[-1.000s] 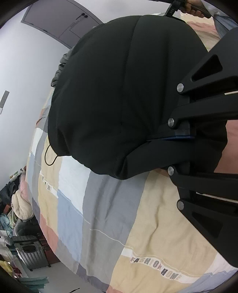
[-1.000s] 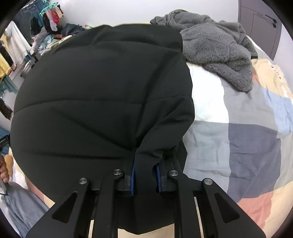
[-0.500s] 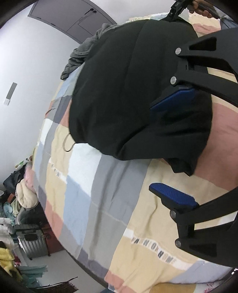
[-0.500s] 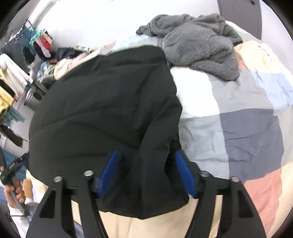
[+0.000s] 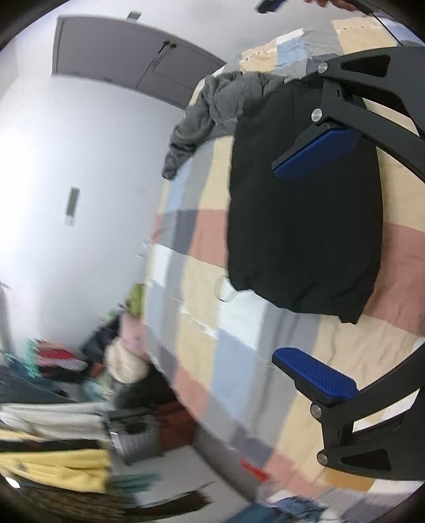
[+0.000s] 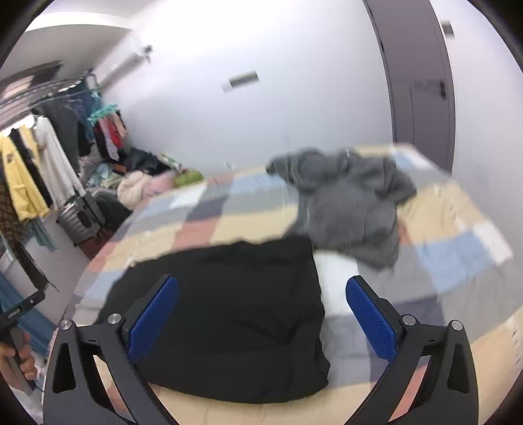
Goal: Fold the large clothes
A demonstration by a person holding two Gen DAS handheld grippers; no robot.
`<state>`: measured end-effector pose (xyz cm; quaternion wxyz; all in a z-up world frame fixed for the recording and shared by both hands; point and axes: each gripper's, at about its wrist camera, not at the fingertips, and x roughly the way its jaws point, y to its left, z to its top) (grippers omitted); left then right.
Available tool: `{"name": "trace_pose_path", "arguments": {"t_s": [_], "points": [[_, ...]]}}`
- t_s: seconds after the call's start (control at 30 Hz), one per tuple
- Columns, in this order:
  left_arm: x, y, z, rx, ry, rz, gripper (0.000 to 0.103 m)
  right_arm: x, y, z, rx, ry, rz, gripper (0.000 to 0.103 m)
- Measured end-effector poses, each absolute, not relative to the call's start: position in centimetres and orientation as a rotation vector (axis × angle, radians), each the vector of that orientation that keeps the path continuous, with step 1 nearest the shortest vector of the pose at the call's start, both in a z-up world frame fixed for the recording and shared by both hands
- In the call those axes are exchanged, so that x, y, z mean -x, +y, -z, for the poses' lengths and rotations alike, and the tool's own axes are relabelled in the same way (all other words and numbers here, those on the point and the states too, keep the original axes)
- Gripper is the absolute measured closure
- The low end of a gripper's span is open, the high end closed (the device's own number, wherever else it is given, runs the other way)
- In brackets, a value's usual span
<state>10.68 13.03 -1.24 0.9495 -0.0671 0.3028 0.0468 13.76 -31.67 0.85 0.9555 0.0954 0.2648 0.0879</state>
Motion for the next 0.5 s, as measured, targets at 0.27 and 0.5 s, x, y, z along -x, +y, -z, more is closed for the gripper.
{"name": "trace_pose_path", "arguments": {"t_s": [0.27,0.5], "points": [[-4.9,8.6,-8.0,0.091,0.414,-0.005,0.0,-6.6,-28.0,-9.2,-0.101,0.298,-0.24,0.0],[-0.1,6.4,-11.1,0.077,0.307,0.031,0.0,-0.9,-25.1,-11.7,-0.078,0.167,-0.325,0.0]]}}
